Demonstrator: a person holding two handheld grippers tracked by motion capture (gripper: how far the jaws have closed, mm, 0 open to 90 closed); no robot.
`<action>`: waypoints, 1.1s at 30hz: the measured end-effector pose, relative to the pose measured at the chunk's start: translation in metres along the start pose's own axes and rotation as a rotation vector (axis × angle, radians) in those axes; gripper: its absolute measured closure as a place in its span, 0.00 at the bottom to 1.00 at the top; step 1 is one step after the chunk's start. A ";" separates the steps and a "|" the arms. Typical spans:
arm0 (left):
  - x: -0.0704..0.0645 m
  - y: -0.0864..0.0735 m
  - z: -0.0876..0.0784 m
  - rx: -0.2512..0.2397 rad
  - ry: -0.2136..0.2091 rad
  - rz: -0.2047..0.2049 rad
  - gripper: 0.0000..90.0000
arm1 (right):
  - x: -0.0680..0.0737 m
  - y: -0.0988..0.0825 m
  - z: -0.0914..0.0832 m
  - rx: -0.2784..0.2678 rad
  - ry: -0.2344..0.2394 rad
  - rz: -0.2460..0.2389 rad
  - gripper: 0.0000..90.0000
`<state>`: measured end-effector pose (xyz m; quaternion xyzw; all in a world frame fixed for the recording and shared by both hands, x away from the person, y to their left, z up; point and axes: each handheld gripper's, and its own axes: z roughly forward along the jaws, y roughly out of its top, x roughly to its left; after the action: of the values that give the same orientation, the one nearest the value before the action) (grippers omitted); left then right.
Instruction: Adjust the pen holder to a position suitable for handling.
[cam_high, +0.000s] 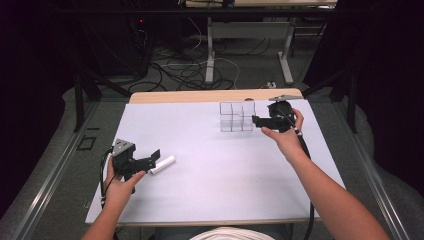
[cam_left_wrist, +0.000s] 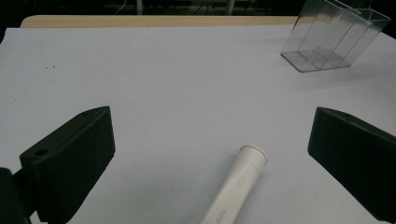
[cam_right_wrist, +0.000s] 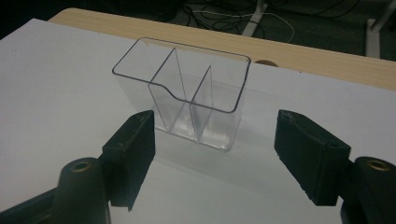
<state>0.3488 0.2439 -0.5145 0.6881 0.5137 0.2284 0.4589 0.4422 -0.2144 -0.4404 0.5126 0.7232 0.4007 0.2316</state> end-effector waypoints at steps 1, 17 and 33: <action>0.000 0.000 0.000 0.000 0.001 -0.002 0.01 | 0.000 0.002 0.002 0.004 -0.002 0.006 0.33; 0.003 0.000 0.000 0.001 0.003 -0.007 0.01 | -0.003 0.022 0.033 0.085 -0.041 0.047 0.37; 0.005 0.000 0.000 0.005 0.008 -0.008 0.01 | -0.009 0.024 0.058 0.112 -0.066 0.091 0.52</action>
<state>0.3505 0.2490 -0.5156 0.6860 0.5188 0.2279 0.4563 0.5019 -0.1990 -0.4547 0.5700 0.7123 0.3528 0.2079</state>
